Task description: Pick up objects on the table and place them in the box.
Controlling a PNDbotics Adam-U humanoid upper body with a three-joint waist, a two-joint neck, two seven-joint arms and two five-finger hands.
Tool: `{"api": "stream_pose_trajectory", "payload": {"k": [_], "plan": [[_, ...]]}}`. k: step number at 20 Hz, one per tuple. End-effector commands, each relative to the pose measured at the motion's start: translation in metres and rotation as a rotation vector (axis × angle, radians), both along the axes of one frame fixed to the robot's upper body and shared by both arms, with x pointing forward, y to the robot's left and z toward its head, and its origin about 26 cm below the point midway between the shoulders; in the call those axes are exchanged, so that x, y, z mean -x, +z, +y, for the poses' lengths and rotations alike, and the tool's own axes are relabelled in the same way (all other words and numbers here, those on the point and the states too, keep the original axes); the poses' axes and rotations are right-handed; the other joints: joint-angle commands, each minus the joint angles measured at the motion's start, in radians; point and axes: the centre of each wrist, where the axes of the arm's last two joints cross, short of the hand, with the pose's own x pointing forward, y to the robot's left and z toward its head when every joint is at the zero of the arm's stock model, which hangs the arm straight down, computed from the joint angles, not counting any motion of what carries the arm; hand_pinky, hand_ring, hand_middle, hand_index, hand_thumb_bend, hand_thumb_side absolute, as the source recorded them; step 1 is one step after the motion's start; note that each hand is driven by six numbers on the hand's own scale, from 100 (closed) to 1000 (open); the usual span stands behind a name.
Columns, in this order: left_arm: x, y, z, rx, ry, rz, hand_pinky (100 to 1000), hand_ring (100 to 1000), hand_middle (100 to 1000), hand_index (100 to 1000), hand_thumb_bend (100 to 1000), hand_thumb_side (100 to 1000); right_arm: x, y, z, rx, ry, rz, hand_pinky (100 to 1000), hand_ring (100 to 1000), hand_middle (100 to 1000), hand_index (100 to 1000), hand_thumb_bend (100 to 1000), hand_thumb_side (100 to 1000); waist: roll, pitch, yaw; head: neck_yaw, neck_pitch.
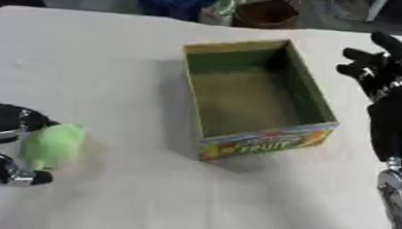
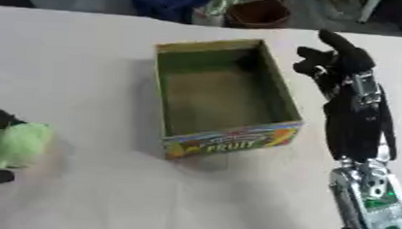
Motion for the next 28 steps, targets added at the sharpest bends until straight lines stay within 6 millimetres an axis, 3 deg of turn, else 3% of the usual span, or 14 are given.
{"api": "stream_pose_trajectory", "payload": {"k": [1,3,6,12,14,22,28], "plan": [[0.0,0.01,0.002,0.003,0.006,-0.053,622,679,575,833,337,809,0.003,0.006,0.0,0.01,0.005,-0.023,761,815,534,871,100,980,0.004,-0.013,0.0,0.003,-0.006],[0.0,0.012,0.0,0.023,0.009,-0.085,610,664,566,815,248,781,0.003,0.005,0.0,0.011,0.004,-0.021,761,816,534,872,100,979,0.004,-0.012,0.0,0.003,-0.005],[0.001,0.014,-0.001,0.039,0.015,-0.126,593,647,556,791,102,662,0.003,0.005,0.0,0.013,0.004,-0.02,762,816,534,873,100,979,0.006,-0.011,0.001,0.003,-0.005],[0.001,0.012,-0.001,0.063,0.02,-0.192,529,589,508,728,100,305,0.003,0.006,0.0,0.013,0.005,-0.022,762,816,534,873,100,981,0.006,-0.01,0.0,0.0,-0.004],[0.001,0.014,-0.002,0.08,0.017,-0.218,512,571,492,706,100,237,0.003,0.006,0.0,0.012,0.004,-0.023,762,816,534,873,100,981,0.005,-0.01,0.0,-0.005,-0.001],[0.003,0.029,-0.01,0.126,-0.018,-0.336,463,515,442,646,100,254,0.002,0.007,0.0,0.009,0.005,-0.031,763,817,535,873,100,983,0.004,-0.009,-0.002,-0.061,-0.012],[0.003,0.041,-0.016,0.16,-0.034,-0.401,445,498,420,629,100,256,0.002,0.009,-0.001,0.006,0.006,-0.041,762,814,536,870,100,983,0.004,-0.007,-0.011,-0.077,-0.03]]}}
